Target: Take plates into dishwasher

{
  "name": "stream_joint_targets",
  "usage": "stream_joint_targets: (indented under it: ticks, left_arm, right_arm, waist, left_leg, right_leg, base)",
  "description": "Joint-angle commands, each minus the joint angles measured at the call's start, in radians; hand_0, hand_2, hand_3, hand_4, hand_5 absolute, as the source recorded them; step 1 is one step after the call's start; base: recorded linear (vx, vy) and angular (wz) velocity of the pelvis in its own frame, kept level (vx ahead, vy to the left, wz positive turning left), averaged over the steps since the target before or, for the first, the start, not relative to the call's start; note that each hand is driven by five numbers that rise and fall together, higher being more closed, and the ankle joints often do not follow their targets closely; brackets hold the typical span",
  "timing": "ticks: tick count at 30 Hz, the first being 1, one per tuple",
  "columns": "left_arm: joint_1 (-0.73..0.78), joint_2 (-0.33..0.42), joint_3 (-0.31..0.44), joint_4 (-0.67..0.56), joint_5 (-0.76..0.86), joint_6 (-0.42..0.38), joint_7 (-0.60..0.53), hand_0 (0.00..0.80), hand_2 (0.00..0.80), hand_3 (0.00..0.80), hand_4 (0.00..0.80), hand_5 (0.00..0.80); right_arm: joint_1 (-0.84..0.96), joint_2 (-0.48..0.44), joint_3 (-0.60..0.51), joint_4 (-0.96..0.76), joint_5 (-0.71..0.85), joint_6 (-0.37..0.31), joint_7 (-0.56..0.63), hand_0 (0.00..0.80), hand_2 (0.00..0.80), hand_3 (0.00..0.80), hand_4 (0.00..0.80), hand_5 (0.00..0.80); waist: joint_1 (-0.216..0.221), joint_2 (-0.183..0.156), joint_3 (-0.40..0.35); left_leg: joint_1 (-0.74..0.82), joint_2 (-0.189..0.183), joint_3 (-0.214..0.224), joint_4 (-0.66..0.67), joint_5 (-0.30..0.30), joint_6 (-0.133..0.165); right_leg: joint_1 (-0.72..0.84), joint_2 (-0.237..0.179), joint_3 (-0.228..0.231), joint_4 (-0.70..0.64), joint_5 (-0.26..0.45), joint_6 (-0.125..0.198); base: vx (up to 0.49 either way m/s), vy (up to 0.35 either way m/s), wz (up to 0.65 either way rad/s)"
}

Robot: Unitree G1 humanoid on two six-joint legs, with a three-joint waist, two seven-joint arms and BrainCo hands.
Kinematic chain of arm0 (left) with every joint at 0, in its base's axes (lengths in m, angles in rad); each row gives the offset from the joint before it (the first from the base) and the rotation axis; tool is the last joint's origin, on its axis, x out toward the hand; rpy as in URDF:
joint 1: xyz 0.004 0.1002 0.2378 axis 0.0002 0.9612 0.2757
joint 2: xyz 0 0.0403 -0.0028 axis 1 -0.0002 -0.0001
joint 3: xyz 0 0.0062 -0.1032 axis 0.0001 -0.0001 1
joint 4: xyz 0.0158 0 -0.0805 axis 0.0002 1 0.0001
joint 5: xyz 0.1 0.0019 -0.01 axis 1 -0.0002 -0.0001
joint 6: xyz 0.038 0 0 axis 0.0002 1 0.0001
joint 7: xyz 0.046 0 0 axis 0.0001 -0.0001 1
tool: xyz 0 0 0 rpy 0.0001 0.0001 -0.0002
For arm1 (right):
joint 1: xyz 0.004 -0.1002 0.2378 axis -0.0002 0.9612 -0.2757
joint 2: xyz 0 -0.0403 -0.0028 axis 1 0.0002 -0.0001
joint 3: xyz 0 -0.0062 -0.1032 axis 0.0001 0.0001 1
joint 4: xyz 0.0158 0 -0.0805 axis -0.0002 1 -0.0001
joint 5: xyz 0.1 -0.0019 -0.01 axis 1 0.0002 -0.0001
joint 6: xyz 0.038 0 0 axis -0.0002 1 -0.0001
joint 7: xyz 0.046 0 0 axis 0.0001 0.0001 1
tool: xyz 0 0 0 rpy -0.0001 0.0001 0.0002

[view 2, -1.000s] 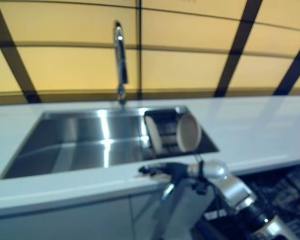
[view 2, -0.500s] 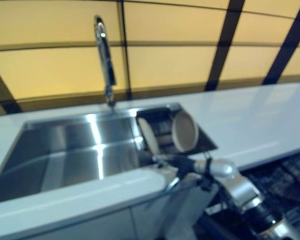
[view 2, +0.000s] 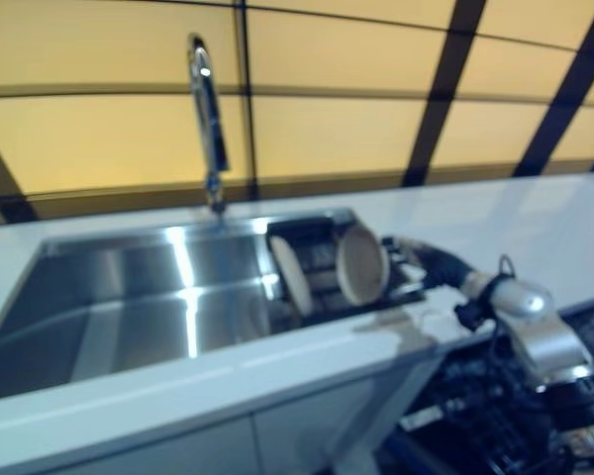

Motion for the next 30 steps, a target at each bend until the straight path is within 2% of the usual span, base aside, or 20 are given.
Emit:
stream_joint_targets:
  ticks: [1, 5, 8, 11, 13, 14, 15, 16, 17, 20, 25, 30]
  left_arm:
    - [-0.038, 0.009, -0.035, 0.071, 0.007, -0.014, 0.007, 0.0, 0.0, 0.0, 0.0, 0.0]
    - [-0.037, 0.011, -0.037, 0.072, 0.012, -0.01, 0.006, 0.0, 0.0, 0.0, 0.0, 0.0]
    - [-0.041, 0.014, -0.045, 0.079, 0.014, -0.004, 0.005, 0.0, 0.0, 0.0, 0.0, 0.0]
    - [-0.045, 0.012, -0.055, 0.079, 0.009, 0.002, 0.006, 0.0, 0.0, 0.0, 0.0, 0.0]
    - [-0.048, 0.011, -0.06, 0.077, 0.009, 0.006, 0.005, 0.0, 0.0, 0.0, 0.0, 0.0]
    - [-0.049, 0.01, -0.064, 0.075, 0.01, 0.007, 0.004, 0.0, 0.0, 0.0, 0.0, 0.0]
    - [-0.053, 0.009, -0.068, 0.069, 0.014, 0.015, 0.001, 0.0, 0.0, 0.0, 0.0, 0.0]
    - [-0.052, 0.004, -0.071, 0.063, 0.016, 0.017, 0.004, 0.0, 0.0, 0.0, 0.0, 0.0]
    - [-0.051, 0.003, -0.074, 0.061, 0.014, 0.019, 0.005, 0.0, 0.0, 0.0, 0.0, 0.0]
    - [-0.044, -0.007, -0.088, 0.04, 0.011, 0.023, 0.011, 0.0, 0.0, 0.0, 0.0, 0.0]
    - [-0.04, -0.004, -0.105, 0.007, 0.029, 0.052, 0.011, 0.0, 0.0, 0.0, 0.0, 0.0]
    - [-0.036, 0.011, -0.101, -0.01, 0.044, 0.07, -0.009, 0.0, 0.0, 0.0, 0.0, 0.0]
  right_arm:
    - [-0.134, -0.045, -0.017, 0.052, 0.036, -0.039, -0.079, 0.0, 0.0, 0.0, 0.0, 0.0]
    - [-0.15, -0.064, -0.022, 0.057, 0.075, -0.035, -0.121, 0.0, 0.0, 0.0, 0.0, 0.0]
    - [-0.181, -0.059, -0.029, 0.072, 0.101, -0.02, -0.214, 0.0, 0.0, 0.0, 0.0, 0.0]
    - [-0.207, -0.04, -0.024, 0.088, 0.086, 0.0, -0.29, 0.0, 0.0, 0.0, 0.0, 0.0]
    - [-0.22, -0.032, -0.017, 0.096, 0.058, -0.019, -0.294, 0.0, 0.0, 0.0, 0.0, 0.0]
    - [-0.234, -0.026, -0.003, 0.098, 0.003, -0.047, -0.317, 0.0, 0.0, 0.0, 0.0, 0.0]
    - [-0.252, -0.033, 0.022, 0.1, -0.207, -0.094, -0.426, 0.0, 0.0, 0.0, 0.0, 0.0]
    - [-0.267, -0.047, 0.04, 0.117, -0.331, -0.143, -0.499, 0.0, 0.0, 0.0, 0.0, 0.0]
    - [-0.276, -0.054, 0.049, 0.12, -0.382, -0.16, -0.514, 0.0, 0.0, 0.0, 0.0, 0.0]
    - [-0.373, -0.129, 0.149, 0.123, -0.792, -0.204, -0.733, 0.0, 0.0, 0.0, 0.0, 0.0]
    - [-0.463, -0.197, 0.274, 0.13, -1.05, -0.218, -0.845, 0.0, 0.0, 0.0, 0.0, 0.0]
    - [-0.514, -0.252, 0.38, 0.177, -1.056, -0.238, -0.805, 0.0, 0.0, 0.0, 0.0, 0.0]
  waist:
    - [0.023, 0.005, -0.041]
    - [0.024, 0.003, -0.042]
    - [0.027, 0.001, -0.044]
    - [0.03, 0.003, -0.043]
    - [0.034, 0.004, -0.043]
    - [0.038, 0.004, -0.042]
    - [0.043, 0.004, -0.041]
    - [0.048, 0.004, -0.04]
    - [0.049, 0.004, -0.04]
    - [0.07, 0.002, -0.045]
    - [0.098, -0.008, -0.054]
    - [0.109, -0.012, -0.059]
  left_leg:
    - [0.058, 0.01, 0.031, 0.01, -0.056, -0.004]
    - [0.059, 0.009, 0.028, 0.009, -0.058, -0.003]
    - [0.062, 0.006, 0.026, 0.009, -0.061, -0.001]
    - [0.065, 0.005, 0.027, 0.01, -0.064, 0.0]
    - [0.066, 0.004, 0.025, 0.01, -0.064, 0.001]
    - [0.066, 0.003, 0.023, 0.01, -0.064, 0.001]
    - [0.065, 0.003, 0.02, 0.011, -0.064, 0.001]
    - [0.066, 0.002, 0.017, 0.011, -0.063, 0.002]
    - [0.066, 0.002, 0.016, 0.011, -0.063, 0.002]
    - [0.061, 0.0, 0.006, 0.009, -0.062, 0.003]
    - [0.051, -0.005, -0.012, 0.009, -0.061, 0.006]
    - [0.044, -0.01, -0.027, 0.007, -0.061, 0.01]
  right_leg:
    - [-0.024, 0.001, 0.029, 0.013, 0.035, 0.013]
    - [-0.022, 0.001, 0.03, 0.013, 0.034, 0.014]
    - [-0.02, -0.001, 0.029, 0.014, 0.035, 0.016]
    - [-0.018, -0.003, 0.027, 0.014, 0.034, 0.015]
    - [-0.017, -0.003, 0.026, 0.013, 0.034, 0.016]
    - [-0.017, -0.004, 0.025, 0.013, 0.034, 0.016]
    - [-0.016, -0.004, 0.022, 0.013, 0.033, 0.015]
    - [-0.014, -0.005, 0.02, 0.012, 0.035, 0.017]
    - [-0.014, -0.004, 0.02, 0.012, 0.035, 0.017]
    - [-0.012, -0.004, 0.009, 0.009, 0.035, 0.022]
    - [-0.009, -0.006, -0.006, 0.007, 0.031, 0.028]
    - [-0.01, -0.007, -0.017, 0.006, 0.03, 0.031]
  base:
    - [0.0, 0.0, 0.0]
    - [0.0, 0.0, 0.0]
    - [0.0, 0.0, 0.0]
    - [0.0, 0.0, 0.0]
    - [0.0, 0.0, 0.0]
    - [0.0, 0.0, 0.0]
    - [0.0, 0.0, 0.0]
    - [0.0, 0.0, 0.0]
    - [0.0, 0.0, 0.0]
    - [0.0, 0.0, 0.0]
    - [0.007, -0.003, 0.03]
    - [0.0, 0.002, 0.08]
